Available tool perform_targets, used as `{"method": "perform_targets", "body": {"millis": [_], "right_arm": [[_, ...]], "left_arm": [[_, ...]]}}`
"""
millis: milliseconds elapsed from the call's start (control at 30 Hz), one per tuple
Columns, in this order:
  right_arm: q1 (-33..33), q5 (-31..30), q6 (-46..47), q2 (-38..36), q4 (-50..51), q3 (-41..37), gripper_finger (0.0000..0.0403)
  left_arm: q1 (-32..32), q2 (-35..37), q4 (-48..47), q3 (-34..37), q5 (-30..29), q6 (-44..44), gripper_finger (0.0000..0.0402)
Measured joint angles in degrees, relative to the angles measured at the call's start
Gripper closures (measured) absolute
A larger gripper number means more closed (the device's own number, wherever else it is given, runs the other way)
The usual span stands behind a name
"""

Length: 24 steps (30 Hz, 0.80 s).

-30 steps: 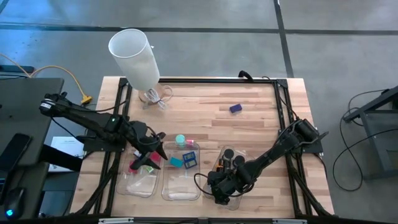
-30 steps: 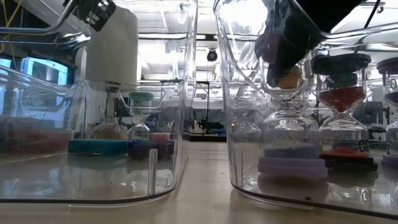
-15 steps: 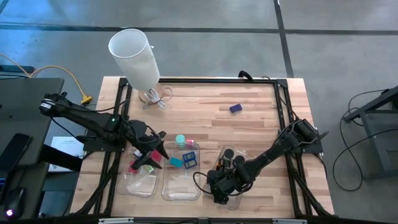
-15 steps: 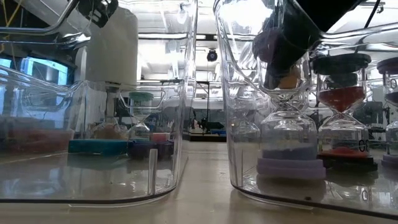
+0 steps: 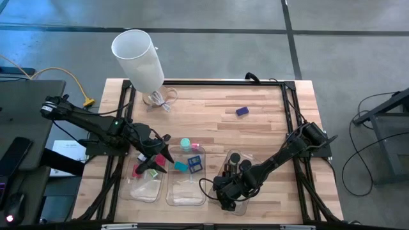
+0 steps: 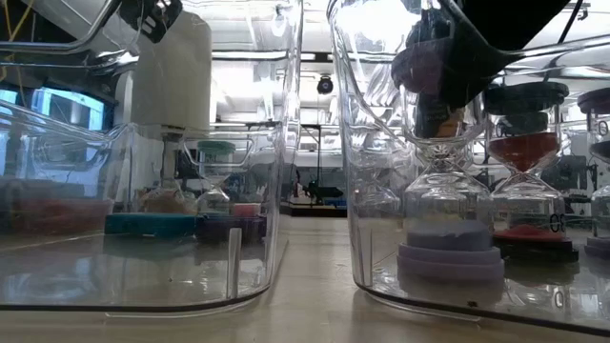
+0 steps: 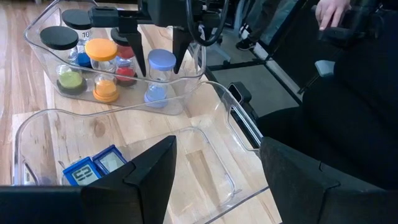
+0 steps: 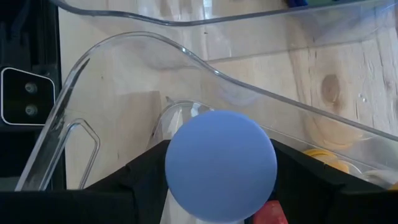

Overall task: Pick & Place Office items
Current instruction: Put the blue digital clock into the middle bin

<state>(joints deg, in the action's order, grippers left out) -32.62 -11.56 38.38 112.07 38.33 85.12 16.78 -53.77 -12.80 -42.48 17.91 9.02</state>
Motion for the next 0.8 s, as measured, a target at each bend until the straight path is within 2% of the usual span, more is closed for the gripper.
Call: {"method": "perform_targets", "body": {"millis": [133,500,800], "right_arm": [[0.0,0.3,-0.1,0.0,0.2,0.0,0.0160],[0.0,7.1,3.5,-0.7,2.9,0.0,0.0160],[0.0,8.4,3.8,-0.7,3.0,0.0,0.0160]], "left_arm": [[0.0,0.0,0.0,0.0,0.0,0.0,0.0178],[0.0,0.0,0.0,0.0,0.0,0.0,0.0178],[0.0,0.0,0.0,0.0,0.0,-0.4,0.0178]]}}
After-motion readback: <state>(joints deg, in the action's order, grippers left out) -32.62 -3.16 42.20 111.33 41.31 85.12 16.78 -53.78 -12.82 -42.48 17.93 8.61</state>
